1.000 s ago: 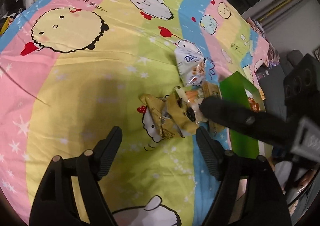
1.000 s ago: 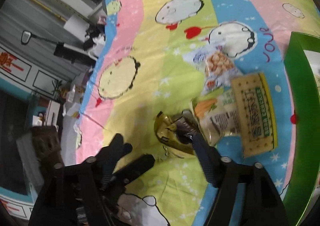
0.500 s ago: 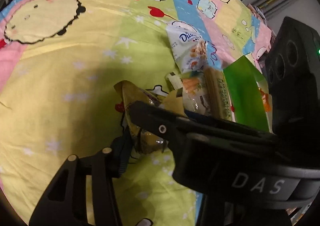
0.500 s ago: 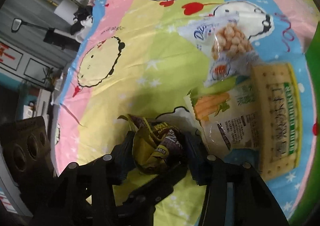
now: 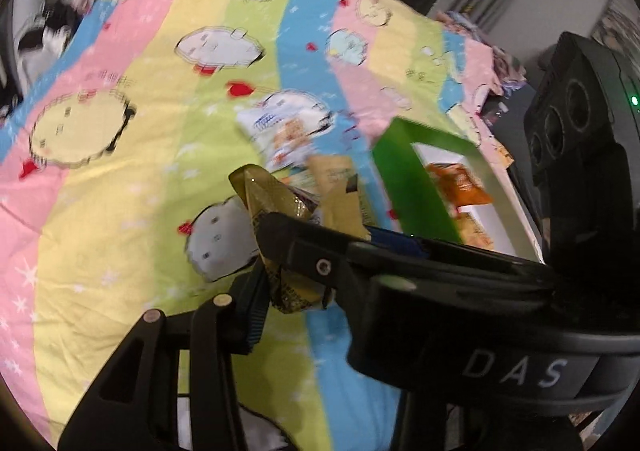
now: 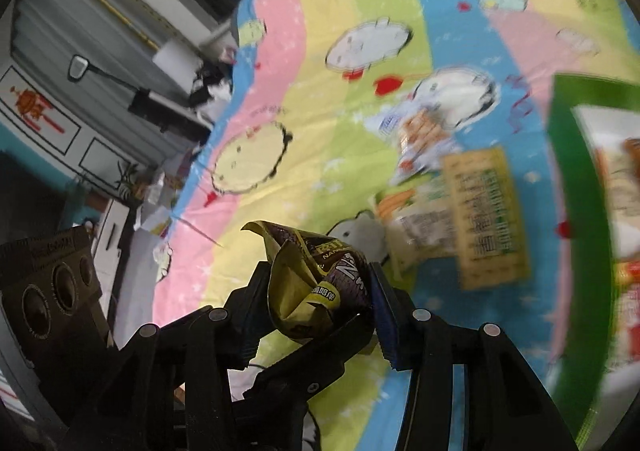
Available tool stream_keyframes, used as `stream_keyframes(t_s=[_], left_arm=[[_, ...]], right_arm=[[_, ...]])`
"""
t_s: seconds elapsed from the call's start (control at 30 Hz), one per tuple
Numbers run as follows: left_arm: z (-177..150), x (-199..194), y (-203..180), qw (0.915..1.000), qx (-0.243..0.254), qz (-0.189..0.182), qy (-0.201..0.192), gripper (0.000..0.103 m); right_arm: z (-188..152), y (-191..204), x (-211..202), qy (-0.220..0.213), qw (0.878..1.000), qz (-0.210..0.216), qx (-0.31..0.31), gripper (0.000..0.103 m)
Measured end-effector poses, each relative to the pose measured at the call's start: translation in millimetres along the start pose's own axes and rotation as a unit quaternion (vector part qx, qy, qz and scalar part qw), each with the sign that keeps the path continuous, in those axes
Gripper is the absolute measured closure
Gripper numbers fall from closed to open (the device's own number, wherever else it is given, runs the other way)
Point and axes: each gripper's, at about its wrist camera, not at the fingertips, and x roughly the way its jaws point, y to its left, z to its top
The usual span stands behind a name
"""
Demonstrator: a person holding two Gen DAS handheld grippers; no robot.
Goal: Organize snacks
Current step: 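Lift and carry the gold foil bag over the box with the right gripper, then open the right gripper to release the gold bag into the box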
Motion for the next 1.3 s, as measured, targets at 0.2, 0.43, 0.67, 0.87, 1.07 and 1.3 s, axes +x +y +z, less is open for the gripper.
stream_keyframes(t_s=[0.2, 0.43, 0.67, 0.87, 1.07, 1.3], left_arm=[[16.0, -10.2, -60.6, 0.9971, 0.059, 0.001, -0.047, 0.062], [33.0, 9.0, -114.4, 0.9929, 0.102, -0.025, -0.056, 0.061], [43.2, 50.1, -165.6, 0.989, 0.135, -0.054, -0.027, 0.061], [46.3, 83.9, -187.6, 0.9868, 0.146, -0.07, 0.01, 0.061], [46.0, 117.2, -193.3, 0.9858, 0.134, -0.085, 0.056, 0.061], [38.9, 141.0, -192.0, 0.9858, 0.118, -0.084, 0.084, 0.061]], right_arm=[[6.2, -20.4, -61.3, -0.074, 0.997, 0.027, -0.006, 0.053], [12.4, -65.2, -115.2, -0.128, 0.991, 0.018, 0.031, 0.053], [11.5, -121.1, -147.3, -0.158, 0.984, 0.0, 0.085, 0.053], [11.3, -164.8, -150.3, -0.155, 0.978, -0.011, 0.138, 0.053], [11.4, -197.2, -139.4, -0.133, 0.973, -0.027, 0.188, 0.053], [12.3, -210.5, -126.0, -0.107, 0.97, -0.067, 0.209, 0.053]])
